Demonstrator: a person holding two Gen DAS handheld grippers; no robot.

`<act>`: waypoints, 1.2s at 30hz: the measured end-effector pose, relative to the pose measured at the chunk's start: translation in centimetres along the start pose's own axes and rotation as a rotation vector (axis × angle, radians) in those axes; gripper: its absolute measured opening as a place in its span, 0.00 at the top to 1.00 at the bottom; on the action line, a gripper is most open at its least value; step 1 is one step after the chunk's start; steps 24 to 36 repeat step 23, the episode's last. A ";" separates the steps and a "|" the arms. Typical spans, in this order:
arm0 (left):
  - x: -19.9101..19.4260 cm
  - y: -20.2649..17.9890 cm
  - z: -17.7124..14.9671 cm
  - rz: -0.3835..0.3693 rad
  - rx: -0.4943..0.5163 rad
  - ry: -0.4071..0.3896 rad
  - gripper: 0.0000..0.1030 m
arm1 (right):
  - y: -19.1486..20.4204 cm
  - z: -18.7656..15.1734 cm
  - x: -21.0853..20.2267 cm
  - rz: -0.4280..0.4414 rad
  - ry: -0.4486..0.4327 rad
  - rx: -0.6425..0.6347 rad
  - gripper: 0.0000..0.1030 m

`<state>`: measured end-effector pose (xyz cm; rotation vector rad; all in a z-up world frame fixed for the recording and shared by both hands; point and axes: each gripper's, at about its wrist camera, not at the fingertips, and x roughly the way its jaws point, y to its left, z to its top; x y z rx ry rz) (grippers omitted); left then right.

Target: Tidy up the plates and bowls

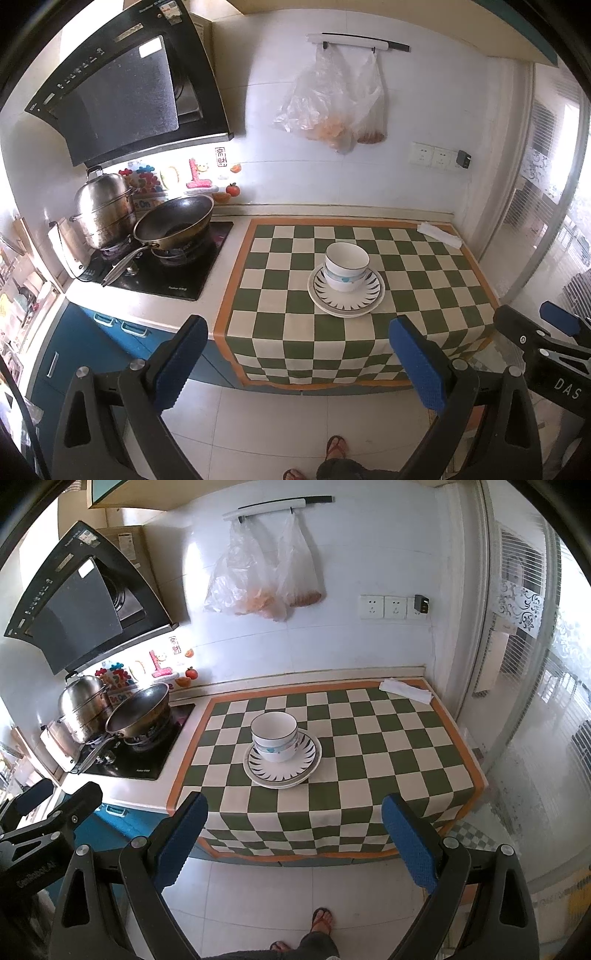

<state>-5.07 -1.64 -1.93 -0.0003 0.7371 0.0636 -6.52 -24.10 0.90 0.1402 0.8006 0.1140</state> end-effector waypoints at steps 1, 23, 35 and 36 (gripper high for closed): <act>-0.1 0.2 0.3 0.002 -0.003 0.001 0.02 | 0.1 0.0 0.1 0.000 0.001 -0.001 0.06; -1.0 0.7 0.7 0.034 -0.006 -0.011 0.02 | 0.8 0.2 -0.4 -0.003 -0.015 -0.005 0.06; -1.0 0.7 0.7 0.034 -0.006 -0.011 0.02 | 0.8 0.2 -0.4 -0.003 -0.015 -0.005 0.06; -1.0 0.7 0.7 0.034 -0.006 -0.011 0.02 | 0.8 0.2 -0.4 -0.003 -0.015 -0.005 0.06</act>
